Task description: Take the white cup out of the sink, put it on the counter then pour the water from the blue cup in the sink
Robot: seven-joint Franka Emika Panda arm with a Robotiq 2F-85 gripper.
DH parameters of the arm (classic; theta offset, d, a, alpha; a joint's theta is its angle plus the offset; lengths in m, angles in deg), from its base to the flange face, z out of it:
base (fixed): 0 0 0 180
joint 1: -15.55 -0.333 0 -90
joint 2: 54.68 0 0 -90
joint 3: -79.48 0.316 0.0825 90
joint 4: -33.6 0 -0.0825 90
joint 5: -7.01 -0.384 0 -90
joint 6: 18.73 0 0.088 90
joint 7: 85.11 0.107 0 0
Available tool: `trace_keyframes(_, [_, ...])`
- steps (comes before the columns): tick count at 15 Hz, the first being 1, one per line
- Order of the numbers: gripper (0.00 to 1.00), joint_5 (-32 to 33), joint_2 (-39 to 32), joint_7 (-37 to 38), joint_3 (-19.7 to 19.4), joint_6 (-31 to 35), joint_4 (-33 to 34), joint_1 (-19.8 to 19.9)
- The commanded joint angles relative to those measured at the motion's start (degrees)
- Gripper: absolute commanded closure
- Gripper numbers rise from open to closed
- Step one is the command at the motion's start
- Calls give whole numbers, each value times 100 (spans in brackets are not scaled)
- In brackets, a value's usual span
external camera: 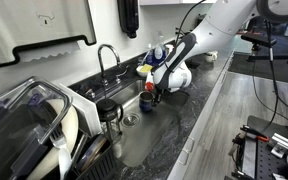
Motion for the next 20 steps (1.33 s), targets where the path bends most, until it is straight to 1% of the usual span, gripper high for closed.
trace_keyframes(1, [96, 471, 130, 815, -591, -414, -42, -530])
trace_keyframes(2, [96, 648, 139, 1018, -649, -534, -19, -580])
trace_keyframes(3, [59, 809, 148, 1173, -685, -666, 5, -613])
trace_keyframes(4, [57, 946, 139, 1318, -699, -757, 46, -625])
trace_keyframes(5, [53, 1061, 145, 1441, -695, -827, 74, -625])
trace_keyframes(8, [31, 1270, 149, 1663, -620, -965, 178, -546])
trace_keyframes(12, [4, 1345, 265, 1813, -569, -1009, 154, -496])
trace_keyframes(13, [0, 1371, 337, 1854, -599, -1070, 102, -523])
trace_keyframes(15, [0, 1508, 539, 1995, -715, -1268, -26, -632])
trace_keyframes(17, [0, 1679, 812, 2062, -684, -1573, -128, -602])
trace_keyframes(20, [0, 1915, 1242, 2045, -581, -2295, -193, -505])
